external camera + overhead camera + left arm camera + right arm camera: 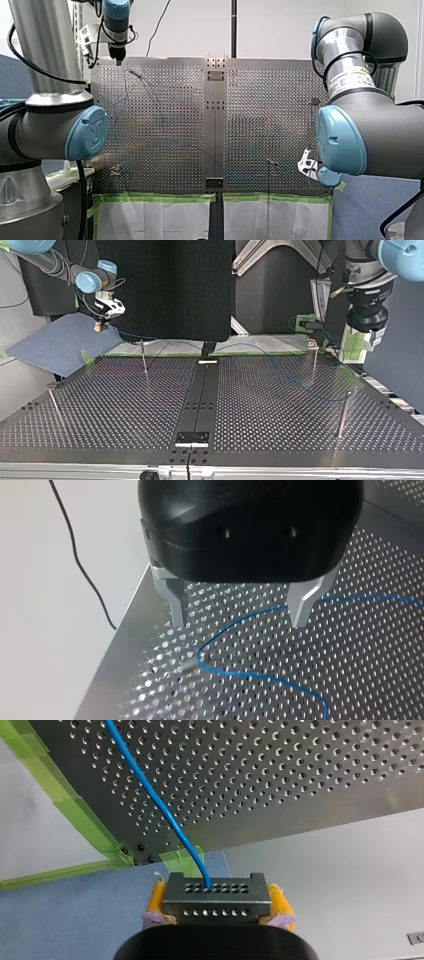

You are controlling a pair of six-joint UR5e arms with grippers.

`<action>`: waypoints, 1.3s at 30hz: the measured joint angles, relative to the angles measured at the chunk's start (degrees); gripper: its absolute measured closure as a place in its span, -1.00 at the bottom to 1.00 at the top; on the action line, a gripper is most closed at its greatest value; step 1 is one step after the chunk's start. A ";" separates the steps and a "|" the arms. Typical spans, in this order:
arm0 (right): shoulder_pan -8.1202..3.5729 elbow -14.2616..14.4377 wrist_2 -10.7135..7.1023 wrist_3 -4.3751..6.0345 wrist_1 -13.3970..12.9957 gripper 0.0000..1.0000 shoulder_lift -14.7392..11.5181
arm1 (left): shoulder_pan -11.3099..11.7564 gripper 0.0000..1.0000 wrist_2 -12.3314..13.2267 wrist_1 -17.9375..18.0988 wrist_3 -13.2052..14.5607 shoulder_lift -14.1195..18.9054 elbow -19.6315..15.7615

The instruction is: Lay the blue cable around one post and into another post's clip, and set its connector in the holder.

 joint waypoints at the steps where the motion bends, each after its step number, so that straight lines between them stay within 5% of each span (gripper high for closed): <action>1: 0.00 0.00 -0.01 0.00 0.01 1.00 0.00 | -0.02 -1.00 0.48 0.47 -0.50 -0.49 -0.02; 10: 0.07 -0.04 0.02 -0.07 -0.01 1.00 0.00 | 0.02 -1.00 4.92 4.89 -4.92 -4.17 -0.03; 18: 0.07 -0.08 0.00 -0.16 0.01 1.00 0.00 | 0.49 -1.00 8.47 8.75 -8.75 -3.75 -0.04; 39: 0.16 -0.09 0.01 -0.18 0.12 1.00 0.00 | 0.91 -1.00 6.35 19.15 -16.65 -6.52 -2.89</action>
